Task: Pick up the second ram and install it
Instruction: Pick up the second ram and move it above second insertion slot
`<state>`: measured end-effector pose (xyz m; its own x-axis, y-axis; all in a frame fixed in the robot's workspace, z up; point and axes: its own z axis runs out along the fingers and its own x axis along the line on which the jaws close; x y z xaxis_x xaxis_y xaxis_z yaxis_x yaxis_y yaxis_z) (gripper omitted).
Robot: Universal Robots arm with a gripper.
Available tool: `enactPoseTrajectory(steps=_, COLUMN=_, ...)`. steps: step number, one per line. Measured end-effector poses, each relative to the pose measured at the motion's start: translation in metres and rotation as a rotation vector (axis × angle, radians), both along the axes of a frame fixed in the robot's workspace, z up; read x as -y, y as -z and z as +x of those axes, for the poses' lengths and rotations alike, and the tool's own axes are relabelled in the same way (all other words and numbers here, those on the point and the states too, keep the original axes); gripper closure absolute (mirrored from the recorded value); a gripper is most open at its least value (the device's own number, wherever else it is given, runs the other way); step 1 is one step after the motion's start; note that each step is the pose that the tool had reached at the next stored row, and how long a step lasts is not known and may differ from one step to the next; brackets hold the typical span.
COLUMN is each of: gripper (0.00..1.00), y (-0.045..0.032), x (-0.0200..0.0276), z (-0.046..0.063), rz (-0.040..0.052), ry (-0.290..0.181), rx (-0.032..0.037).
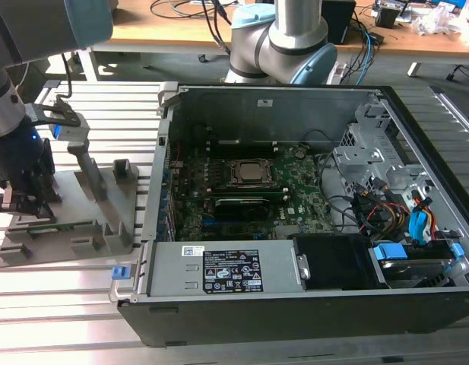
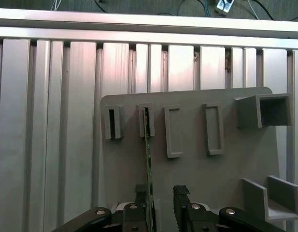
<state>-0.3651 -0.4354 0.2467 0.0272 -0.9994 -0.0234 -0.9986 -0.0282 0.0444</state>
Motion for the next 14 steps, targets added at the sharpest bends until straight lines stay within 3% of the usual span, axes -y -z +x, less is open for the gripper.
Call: enactPoseTrajectory(steps=14, gripper=0.64, y=0.0144, x=0.0003, z=0.000, rz=0.0000, ry=0.000, rx=0.0000)
